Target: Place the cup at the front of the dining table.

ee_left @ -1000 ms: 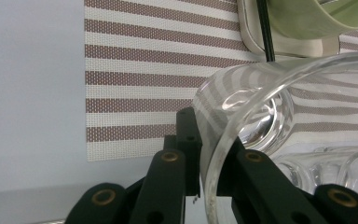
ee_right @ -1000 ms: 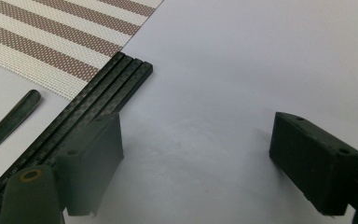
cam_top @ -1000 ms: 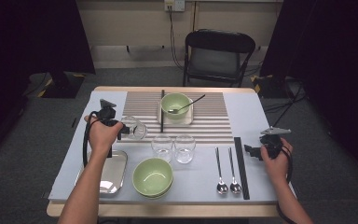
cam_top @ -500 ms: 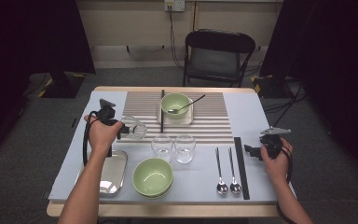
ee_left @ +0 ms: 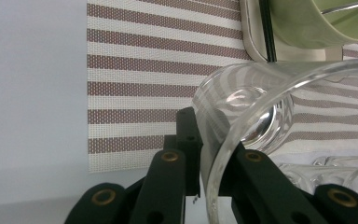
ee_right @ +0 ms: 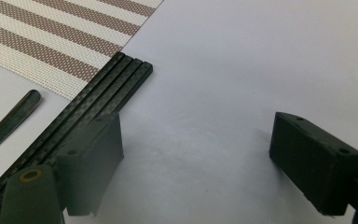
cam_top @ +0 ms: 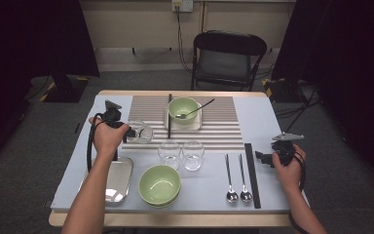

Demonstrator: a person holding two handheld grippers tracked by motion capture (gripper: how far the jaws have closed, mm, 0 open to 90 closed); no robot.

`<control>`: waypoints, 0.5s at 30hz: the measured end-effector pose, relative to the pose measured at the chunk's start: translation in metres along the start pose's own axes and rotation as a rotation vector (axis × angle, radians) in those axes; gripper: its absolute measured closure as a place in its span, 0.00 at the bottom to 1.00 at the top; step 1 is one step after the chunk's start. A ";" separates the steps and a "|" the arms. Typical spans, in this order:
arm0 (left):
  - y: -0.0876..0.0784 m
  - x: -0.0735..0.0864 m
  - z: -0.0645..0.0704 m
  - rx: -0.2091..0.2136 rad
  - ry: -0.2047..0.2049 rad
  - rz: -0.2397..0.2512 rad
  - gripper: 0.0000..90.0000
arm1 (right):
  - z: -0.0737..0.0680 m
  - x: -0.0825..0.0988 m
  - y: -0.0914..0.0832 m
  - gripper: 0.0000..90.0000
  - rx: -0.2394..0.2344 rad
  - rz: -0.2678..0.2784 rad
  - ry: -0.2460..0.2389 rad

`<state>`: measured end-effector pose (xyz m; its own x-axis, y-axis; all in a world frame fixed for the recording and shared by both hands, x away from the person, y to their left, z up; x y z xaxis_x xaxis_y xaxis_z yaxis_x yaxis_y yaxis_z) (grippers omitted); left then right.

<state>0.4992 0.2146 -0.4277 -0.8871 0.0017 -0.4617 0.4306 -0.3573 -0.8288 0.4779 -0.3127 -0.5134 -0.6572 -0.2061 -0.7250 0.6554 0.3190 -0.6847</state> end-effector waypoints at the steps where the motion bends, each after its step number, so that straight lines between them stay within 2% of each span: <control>1: 0.001 -0.001 0.000 0.003 -0.005 0.003 0.95 | 0.000 0.000 0.000 0.18 0.000 0.000 0.000; 3: 0.002 -0.001 0.000 -0.003 -0.015 0.004 0.95 | 0.000 0.000 0.000 0.18 0.000 0.000 0.000; 6: 0.003 -0.003 0.000 -0.002 0.000 -0.005 0.95 | 0.000 0.000 0.000 0.18 0.000 0.000 0.000; 11: 0.005 -0.005 0.001 0.003 -0.014 0.006 0.95 | 0.000 0.000 0.000 0.18 0.000 0.000 0.000; 13: 0.006 -0.005 0.001 0.005 -0.004 0.000 0.95 | 0.000 0.000 0.000 0.18 0.000 0.000 0.000; 15: 0.007 -0.005 0.001 0.005 -0.011 0.001 0.95 | 0.000 0.000 0.000 0.18 0.000 0.000 0.000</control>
Point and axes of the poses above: each handheld gripper's, and its own axes: y roughly forward along the jaws, x roughly out of its underside, z roughly to its right, the point moved 5 cm from there along y, roughly forward along the jaws, and after that the axes turned 7 degrees about y, right-handed, at the moved point
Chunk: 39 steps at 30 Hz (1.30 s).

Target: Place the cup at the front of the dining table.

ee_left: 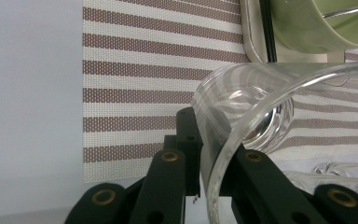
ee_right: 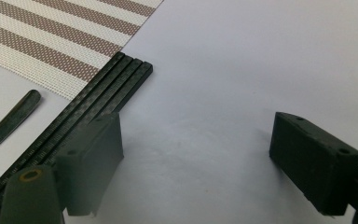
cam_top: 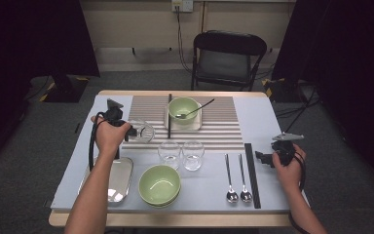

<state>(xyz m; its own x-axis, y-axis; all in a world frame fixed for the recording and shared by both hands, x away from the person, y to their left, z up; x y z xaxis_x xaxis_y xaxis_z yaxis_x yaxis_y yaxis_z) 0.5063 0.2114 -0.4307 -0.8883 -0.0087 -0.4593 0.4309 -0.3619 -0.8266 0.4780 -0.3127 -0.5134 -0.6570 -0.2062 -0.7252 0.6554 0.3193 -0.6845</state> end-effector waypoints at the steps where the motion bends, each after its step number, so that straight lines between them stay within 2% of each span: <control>1: 0.000 0.000 0.000 0.005 0.003 -0.008 0.95 | 0.000 0.000 0.000 0.18 0.000 0.000 0.000; 11: 0.002 -0.005 0.004 0.000 0.001 -0.007 0.95 | 0.000 0.000 0.000 0.18 -0.001 0.000 0.000; 24: 0.000 -0.008 0.001 -0.017 -0.007 -0.008 0.95 | 0.000 0.000 0.000 0.18 0.000 0.000 0.000; 26: -0.001 -0.010 0.001 -0.004 -0.002 -0.003 0.95 | 0.000 0.000 0.000 0.18 0.000 0.000 0.000; 31: -0.001 -0.012 0.002 -0.013 -0.013 0.002 0.95 | 0.000 0.000 0.000 0.18 0.000 0.000 0.001; 35: 0.000 -0.012 0.001 -0.001 0.001 -0.007 0.95 | 0.000 0.000 0.000 0.18 0.000 0.000 0.000; 39: 0.000 -0.013 0.000 -0.001 -0.010 0.002 0.95 | 0.000 0.000 0.000 0.18 0.000 0.000 0.000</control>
Point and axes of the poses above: each handheld gripper's, and its own axes: y roughly forward along the jaws, x roughly out of its underside, z roughly to its right, the point moved 5 cm from there along y, roughly forward along the jaws, and after that the axes turned 7 degrees about y, right-handed, at the moved point
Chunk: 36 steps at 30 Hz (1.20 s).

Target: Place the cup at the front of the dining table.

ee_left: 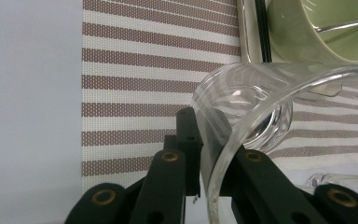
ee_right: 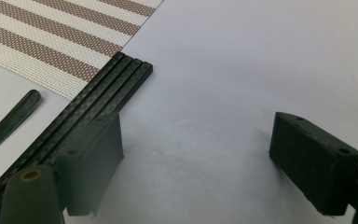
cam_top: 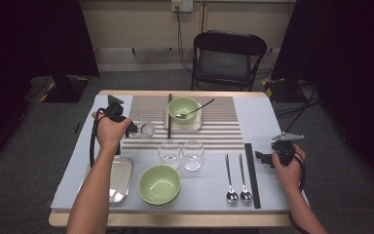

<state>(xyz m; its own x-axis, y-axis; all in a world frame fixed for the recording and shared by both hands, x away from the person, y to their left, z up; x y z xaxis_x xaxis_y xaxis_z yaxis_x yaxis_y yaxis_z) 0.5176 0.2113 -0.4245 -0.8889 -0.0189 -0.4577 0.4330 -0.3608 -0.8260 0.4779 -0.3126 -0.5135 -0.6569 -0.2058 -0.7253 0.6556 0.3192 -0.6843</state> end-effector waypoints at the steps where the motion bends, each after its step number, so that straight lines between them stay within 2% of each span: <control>1: 0.000 0.000 0.000 0.001 -0.003 0.000 0.95 | 0.000 0.000 0.000 0.18 0.000 0.000 0.000; 3: -0.001 -0.001 -0.001 0.004 -0.001 0.004 0.95 | 0.000 0.000 0.000 0.18 0.000 0.000 0.000; 4: 0.000 -0.001 0.000 -0.002 -0.014 0.011 0.95 | 0.000 0.000 0.000 0.18 0.000 0.000 0.000; 15: 0.000 -0.003 -0.001 -0.005 0.004 -0.004 0.95 | 0.000 0.000 0.000 0.18 0.000 0.000 0.000; 19: -0.001 -0.006 0.001 -0.007 -0.009 0.005 0.95 | 0.000 0.000 0.000 0.18 0.001 0.000 0.000; 23: 0.000 -0.007 0.001 -0.002 0.002 -0.006 0.95 | 0.000 0.000 0.000 0.18 0.001 0.000 0.000; 27: 0.000 -0.008 0.001 -0.017 -0.006 -0.005 0.95 | 0.000 0.000 0.000 0.18 0.000 0.000 -0.001; 36: 0.000 -0.011 0.001 -0.008 -0.005 -0.005 0.95 | 0.000 0.000 0.000 0.18 0.001 0.001 -0.001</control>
Point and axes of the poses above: each handheld gripper's, and its own axes: y roughly forward along the jaws, x roughly out of its underside, z roughly to its right, the point moved 5 cm from there along y, roughly forward along the jaws, and after that the axes turned 7 degrees about y, right-handed, at the moved point
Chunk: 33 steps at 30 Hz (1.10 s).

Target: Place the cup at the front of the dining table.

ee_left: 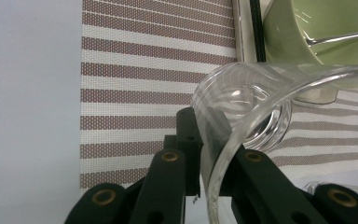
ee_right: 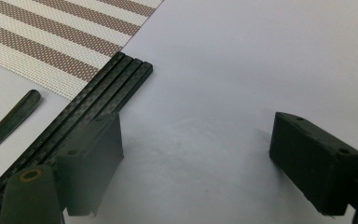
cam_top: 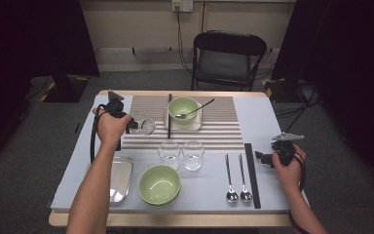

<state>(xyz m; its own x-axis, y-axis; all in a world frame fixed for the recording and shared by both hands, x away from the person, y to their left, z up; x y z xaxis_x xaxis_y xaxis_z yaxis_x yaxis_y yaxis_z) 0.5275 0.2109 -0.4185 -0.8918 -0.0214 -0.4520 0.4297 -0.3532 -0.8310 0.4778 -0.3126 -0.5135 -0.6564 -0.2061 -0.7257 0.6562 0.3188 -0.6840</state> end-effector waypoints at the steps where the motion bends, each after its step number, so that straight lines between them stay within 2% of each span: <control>1: 0.001 0.000 0.000 0.000 0.002 -0.001 0.95 | 0.000 0.000 0.000 0.18 0.000 0.000 0.000; 12: 0.003 -0.001 0.001 0.015 -0.006 -0.006 0.95 | 0.000 0.000 0.000 0.18 0.000 0.000 0.000; 19: 0.001 -0.004 0.000 -0.004 -0.008 -0.010 0.95 | 0.000 0.000 0.000 0.18 -0.001 0.000 0.000; 26: 0.004 -0.007 0.001 0.002 -0.013 -0.008 0.95 | 0.000 0.000 0.000 0.18 -0.001 -0.001 0.000; 30: 0.006 -0.008 0.000 -0.016 -0.016 -0.011 0.95 | 0.000 0.000 0.000 0.18 -0.001 0.000 0.000; 33: 0.007 -0.009 -0.001 -0.006 -0.015 -0.009 0.95 | 0.000 0.000 0.000 0.18 -0.001 -0.001 0.001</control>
<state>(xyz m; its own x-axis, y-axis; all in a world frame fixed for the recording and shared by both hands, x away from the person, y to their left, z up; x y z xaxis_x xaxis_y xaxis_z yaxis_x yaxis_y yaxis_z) 0.5385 0.2094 -0.4211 -0.8975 -0.0328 -0.4398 0.4228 -0.3482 -0.8367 0.4779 -0.3127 -0.5135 -0.6576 -0.2050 -0.7250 0.6551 0.3197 -0.6846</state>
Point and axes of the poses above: each handheld gripper's, and its own axes: y roughly forward along the jaws, x roughly out of its underside, z roughly to its right, the point moved 5 cm from there along y, roughly forward along the jaws, and after that the axes turned 7 degrees about y, right-handed, at the moved point
